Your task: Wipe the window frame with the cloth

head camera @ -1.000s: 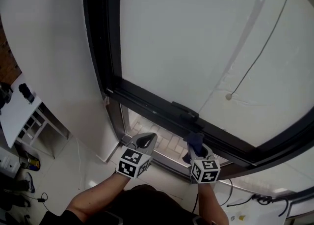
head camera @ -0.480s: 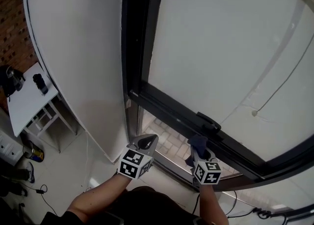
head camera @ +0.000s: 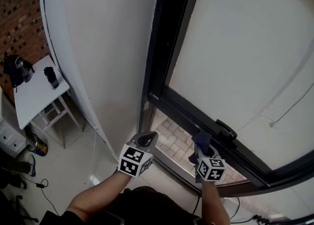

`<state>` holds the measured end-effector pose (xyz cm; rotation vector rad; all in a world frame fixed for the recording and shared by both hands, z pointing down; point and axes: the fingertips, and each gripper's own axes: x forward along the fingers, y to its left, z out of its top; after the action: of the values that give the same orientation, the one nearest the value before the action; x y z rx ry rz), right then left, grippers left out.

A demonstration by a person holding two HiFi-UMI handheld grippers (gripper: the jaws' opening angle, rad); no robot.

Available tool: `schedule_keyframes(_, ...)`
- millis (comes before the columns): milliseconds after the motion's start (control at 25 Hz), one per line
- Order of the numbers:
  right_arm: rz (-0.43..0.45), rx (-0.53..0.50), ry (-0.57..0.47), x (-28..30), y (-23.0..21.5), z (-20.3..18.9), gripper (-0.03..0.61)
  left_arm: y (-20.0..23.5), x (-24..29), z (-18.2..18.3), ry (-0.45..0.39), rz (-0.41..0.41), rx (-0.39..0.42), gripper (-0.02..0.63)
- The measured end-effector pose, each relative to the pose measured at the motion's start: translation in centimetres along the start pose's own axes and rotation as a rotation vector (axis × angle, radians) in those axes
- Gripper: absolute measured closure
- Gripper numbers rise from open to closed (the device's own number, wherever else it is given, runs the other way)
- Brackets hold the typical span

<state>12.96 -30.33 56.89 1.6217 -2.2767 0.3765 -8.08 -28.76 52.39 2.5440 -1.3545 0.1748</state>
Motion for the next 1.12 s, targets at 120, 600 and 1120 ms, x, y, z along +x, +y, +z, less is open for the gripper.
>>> schedule_keyframes(120,-0.004,-0.006,-0.003,0.9,1.0,0.7,0.451,1.4,-0.5,0.2,-0.006,0.005,-0.004,0.620)
schedule_keyframes(600,-0.038,0.087,-0.013,3.9,4.6,2.7,0.451,4.9,-0.5,1.6,-0.008,-0.032,0.017,0.620)
schedule_keyframes(1120,0.067,0.063,0.018,10.2,9.0,4.8,0.451,8.5,1.8,2.4,0.000,-0.004,0.043,0.620)
